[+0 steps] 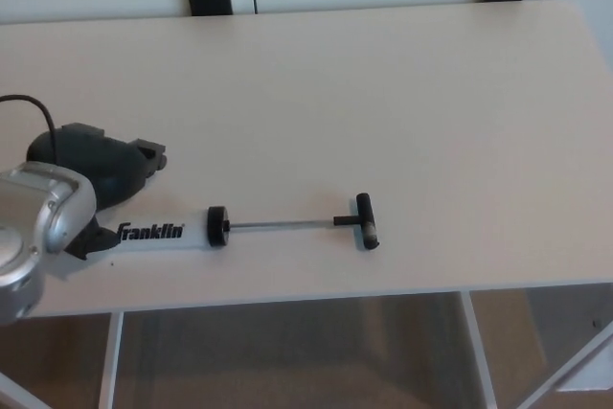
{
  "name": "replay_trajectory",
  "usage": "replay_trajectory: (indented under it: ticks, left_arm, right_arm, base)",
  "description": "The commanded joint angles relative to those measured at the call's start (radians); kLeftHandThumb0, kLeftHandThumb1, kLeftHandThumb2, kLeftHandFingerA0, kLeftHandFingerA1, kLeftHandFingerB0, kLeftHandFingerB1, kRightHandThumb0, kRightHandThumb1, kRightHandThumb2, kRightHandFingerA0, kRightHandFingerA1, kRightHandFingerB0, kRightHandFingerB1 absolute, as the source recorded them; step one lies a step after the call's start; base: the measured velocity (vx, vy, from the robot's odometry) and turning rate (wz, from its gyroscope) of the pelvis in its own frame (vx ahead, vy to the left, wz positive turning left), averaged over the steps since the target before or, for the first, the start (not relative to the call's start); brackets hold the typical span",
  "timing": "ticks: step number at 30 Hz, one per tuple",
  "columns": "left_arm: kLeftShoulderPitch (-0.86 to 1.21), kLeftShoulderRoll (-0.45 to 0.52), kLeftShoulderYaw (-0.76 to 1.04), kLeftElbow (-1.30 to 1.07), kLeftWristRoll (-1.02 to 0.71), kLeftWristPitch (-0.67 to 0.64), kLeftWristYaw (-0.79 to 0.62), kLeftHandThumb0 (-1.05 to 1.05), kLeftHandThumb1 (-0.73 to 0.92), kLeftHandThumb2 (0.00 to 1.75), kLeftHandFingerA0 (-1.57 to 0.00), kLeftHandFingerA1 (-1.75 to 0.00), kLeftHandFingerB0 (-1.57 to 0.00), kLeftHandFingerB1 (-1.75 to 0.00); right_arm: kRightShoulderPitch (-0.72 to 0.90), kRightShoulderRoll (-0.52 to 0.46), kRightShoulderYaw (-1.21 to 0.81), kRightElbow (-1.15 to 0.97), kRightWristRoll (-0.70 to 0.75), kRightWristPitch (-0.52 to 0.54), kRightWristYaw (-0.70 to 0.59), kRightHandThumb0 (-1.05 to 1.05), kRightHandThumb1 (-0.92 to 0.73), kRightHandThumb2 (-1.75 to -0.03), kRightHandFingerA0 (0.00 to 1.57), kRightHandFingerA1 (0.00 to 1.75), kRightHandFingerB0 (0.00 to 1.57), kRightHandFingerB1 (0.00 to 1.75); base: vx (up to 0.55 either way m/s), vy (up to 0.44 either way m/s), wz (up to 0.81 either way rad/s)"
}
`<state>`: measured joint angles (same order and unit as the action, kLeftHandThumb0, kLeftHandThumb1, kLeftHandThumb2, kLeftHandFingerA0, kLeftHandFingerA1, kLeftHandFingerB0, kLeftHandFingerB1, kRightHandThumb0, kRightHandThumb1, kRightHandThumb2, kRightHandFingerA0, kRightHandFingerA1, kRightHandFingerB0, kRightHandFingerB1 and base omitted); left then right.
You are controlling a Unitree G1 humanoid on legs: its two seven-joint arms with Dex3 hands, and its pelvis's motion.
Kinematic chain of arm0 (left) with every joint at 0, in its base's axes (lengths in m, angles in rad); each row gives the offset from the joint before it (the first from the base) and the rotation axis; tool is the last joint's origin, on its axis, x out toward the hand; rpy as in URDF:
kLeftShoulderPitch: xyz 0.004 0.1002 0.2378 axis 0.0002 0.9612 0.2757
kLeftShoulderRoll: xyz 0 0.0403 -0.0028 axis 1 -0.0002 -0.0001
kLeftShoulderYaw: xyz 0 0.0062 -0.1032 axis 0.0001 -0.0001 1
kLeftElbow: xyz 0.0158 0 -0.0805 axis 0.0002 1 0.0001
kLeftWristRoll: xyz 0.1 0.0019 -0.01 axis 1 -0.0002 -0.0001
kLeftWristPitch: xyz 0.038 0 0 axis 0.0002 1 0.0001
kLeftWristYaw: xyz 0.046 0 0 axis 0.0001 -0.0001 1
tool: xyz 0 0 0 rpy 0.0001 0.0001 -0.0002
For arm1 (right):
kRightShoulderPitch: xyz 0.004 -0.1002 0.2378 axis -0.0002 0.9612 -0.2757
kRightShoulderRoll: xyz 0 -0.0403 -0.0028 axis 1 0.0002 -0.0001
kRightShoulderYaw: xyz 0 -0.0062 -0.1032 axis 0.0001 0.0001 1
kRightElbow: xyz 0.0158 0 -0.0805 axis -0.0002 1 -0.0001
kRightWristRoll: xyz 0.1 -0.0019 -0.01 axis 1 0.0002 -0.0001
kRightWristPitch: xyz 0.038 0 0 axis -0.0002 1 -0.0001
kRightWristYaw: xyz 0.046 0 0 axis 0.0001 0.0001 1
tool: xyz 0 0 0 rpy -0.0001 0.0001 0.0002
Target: The robot walks towards a desk on which an air pump is kept in the middle. It lifts it up and holds it with its left hand and uses its right hand to compress it by pushing its handle inwards.
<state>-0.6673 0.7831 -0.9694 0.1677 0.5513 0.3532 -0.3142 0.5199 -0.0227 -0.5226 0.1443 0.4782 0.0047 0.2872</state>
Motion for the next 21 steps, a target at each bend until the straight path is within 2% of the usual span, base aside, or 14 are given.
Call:
replay_trajectory:
  ticks: [1,3,4,5,8,9,14,17,20,21]
  left_arm:
    - [0.021,-0.011,0.013,-0.030,0.123,-0.064,-0.072,-0.27,0.46,0.95,-0.01,-0.49,0.00,-0.48]
    - [0.028,-0.019,0.029,-0.044,0.133,-0.074,-0.084,-0.27,0.45,0.94,-0.01,-0.49,0.00,-0.48]
    - [0.033,-0.021,0.035,-0.048,0.138,-0.078,-0.085,-0.27,0.45,0.94,-0.01,-0.49,0.00,-0.47]
    - [0.040,-0.026,0.041,-0.052,0.140,-0.079,-0.091,-0.27,0.46,0.95,0.00,-0.49,0.00,-0.48]
    - [0.052,-0.037,0.057,-0.056,0.150,-0.084,-0.104,-0.27,0.46,0.95,0.00,-0.49,0.00,-0.48]
    - [0.058,-0.042,0.063,-0.057,0.159,-0.086,-0.110,-0.44,0.46,0.63,-0.15,-0.35,-0.10,-0.32]
    - [0.080,-0.068,0.084,-0.044,0.181,-0.088,-0.136,-0.47,0.42,0.66,-0.22,-0.39,-0.10,-0.34]
    - [0.091,-0.081,0.091,-0.033,0.192,-0.093,-0.149,-0.53,0.41,0.68,-0.25,-0.42,-0.10,-0.35]
    - [0.108,-0.093,0.103,-0.026,0.198,-0.096,-0.162,-0.54,0.40,0.68,-0.25,-0.42,-0.10,-0.35]
    - [0.114,-0.100,0.109,-0.026,0.200,-0.094,-0.167,-0.57,0.41,0.69,-0.23,-0.42,-0.10,-0.35]
  right_arm:
    - [-0.004,-0.004,-0.020,-0.002,0.036,0.032,-0.018,-0.32,-0.43,-0.65,0.73,0.60,0.57,0.52]
    - [-0.001,-0.002,-0.020,-0.006,0.036,0.029,-0.014,-0.32,-0.43,-0.65,0.76,0.60,0.57,0.52]
    - [0.001,-0.001,-0.020,-0.008,0.035,0.029,-0.015,-0.23,-0.51,-0.55,0.79,0.53,0.59,0.45]
    - [0.002,0.000,-0.019,-0.006,0.032,0.027,-0.014,-0.31,-0.44,-0.66,0.68,0.59,0.54,0.52]
    - [0.003,0.000,-0.017,-0.003,0.029,0.025,-0.013,-0.31,-0.44,-0.66,0.68,0.59,0.54,0.52]
    - [0.003,0.000,-0.015,-0.006,0.026,0.027,-0.019,-0.35,-0.41,-0.67,0.71,0.59,0.57,0.52]
    - [0.008,0.005,-0.015,-0.022,0.028,0.038,-0.034,-0.33,-0.41,-0.65,0.76,0.60,0.57,0.52]
    - [0.004,0.003,-0.016,-0.013,0.030,0.032,-0.028,-0.32,-0.44,-0.67,0.72,0.59,0.57,0.52]
    - [0.003,0.002,-0.014,-0.009,0.026,0.024,-0.023,-0.33,-0.44,-0.67,0.70,0.60,0.56,0.52]
    - [-0.001,0.001,-0.020,-0.003,0.040,0.027,-0.014,-0.31,-0.42,-0.65,0.75,0.61,0.58,0.53]
  base:
    - [0.00,0.000,0.00]
    - [0.00,0.000,0.00]
    - [0.00,0.000,0.00]
    - [0.00,0.000,0.00]
    - [0.00,0.000,0.00]
    - [0.00,0.000,0.00]
    - [0.00,0.000,0.00]
    - [0.00,0.000,0.00]
    - [0.00,0.000,0.00]
    - [0.00,0.000,0.00]
